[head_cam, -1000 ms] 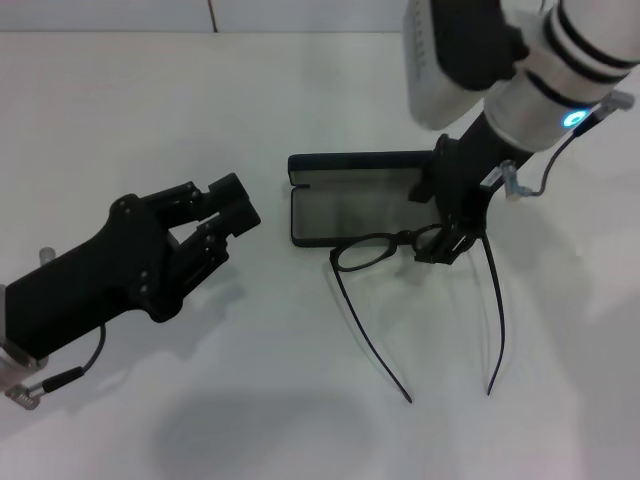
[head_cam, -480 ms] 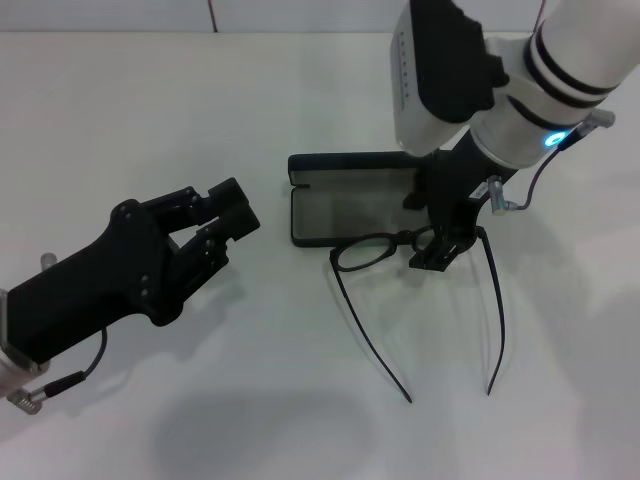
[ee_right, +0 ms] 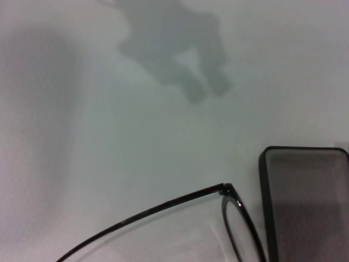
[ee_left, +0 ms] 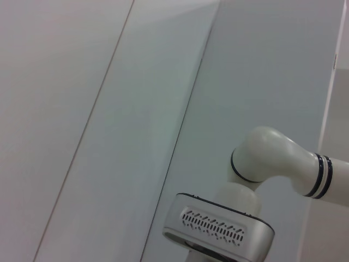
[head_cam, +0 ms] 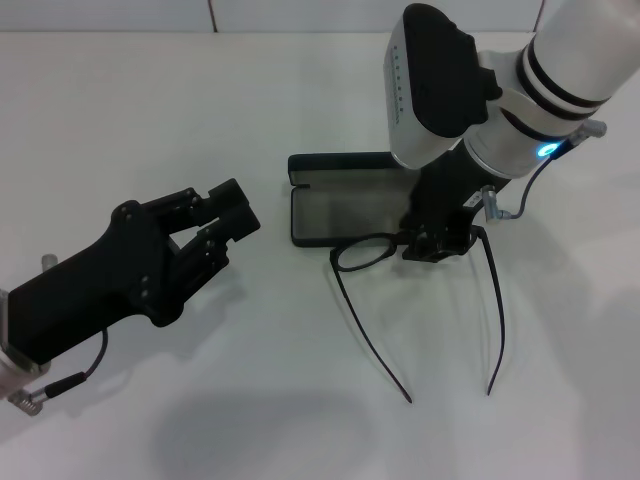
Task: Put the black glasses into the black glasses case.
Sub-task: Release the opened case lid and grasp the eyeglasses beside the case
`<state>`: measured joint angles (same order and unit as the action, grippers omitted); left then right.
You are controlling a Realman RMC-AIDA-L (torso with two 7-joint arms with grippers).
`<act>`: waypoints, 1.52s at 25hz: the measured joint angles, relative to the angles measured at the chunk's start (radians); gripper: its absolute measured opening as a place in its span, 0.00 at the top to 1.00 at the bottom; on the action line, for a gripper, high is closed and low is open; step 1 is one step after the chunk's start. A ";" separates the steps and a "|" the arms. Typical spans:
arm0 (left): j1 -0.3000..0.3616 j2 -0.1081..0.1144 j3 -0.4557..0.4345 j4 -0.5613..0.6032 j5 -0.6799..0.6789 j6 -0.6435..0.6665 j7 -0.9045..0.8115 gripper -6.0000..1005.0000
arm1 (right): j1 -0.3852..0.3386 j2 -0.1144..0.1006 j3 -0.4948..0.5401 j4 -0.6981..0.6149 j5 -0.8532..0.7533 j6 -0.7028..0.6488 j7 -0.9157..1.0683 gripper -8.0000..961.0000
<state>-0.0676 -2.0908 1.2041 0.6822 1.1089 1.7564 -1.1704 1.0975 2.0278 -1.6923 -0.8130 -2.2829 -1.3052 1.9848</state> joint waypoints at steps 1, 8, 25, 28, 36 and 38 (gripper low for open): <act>0.000 0.000 0.000 -0.002 0.000 0.000 0.000 0.76 | 0.000 0.000 0.000 0.000 0.003 -0.005 0.001 0.54; -0.003 0.000 0.000 -0.015 0.000 0.000 0.000 0.76 | -0.024 0.000 -0.001 -0.020 0.011 -0.056 0.030 0.73; -0.031 0.002 -0.002 -0.086 0.000 0.000 0.029 0.76 | -0.040 0.000 -0.001 -0.040 0.011 -0.048 0.031 0.76; -0.044 0.002 -0.002 -0.107 0.000 0.000 0.042 0.76 | -0.046 0.000 -0.001 -0.040 0.014 -0.039 0.027 0.77; -0.064 0.003 -0.002 -0.127 0.009 0.000 0.052 0.76 | -0.049 0.000 -0.002 -0.027 0.059 -0.019 -0.006 0.77; -0.063 0.003 -0.001 -0.128 0.009 0.000 0.055 0.76 | -0.049 0.000 -0.003 -0.026 0.062 -0.017 -0.009 0.78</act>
<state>-0.1310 -2.0880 1.2030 0.5541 1.1180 1.7564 -1.1156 1.0487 2.0278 -1.6953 -0.8394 -2.2207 -1.3219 1.9757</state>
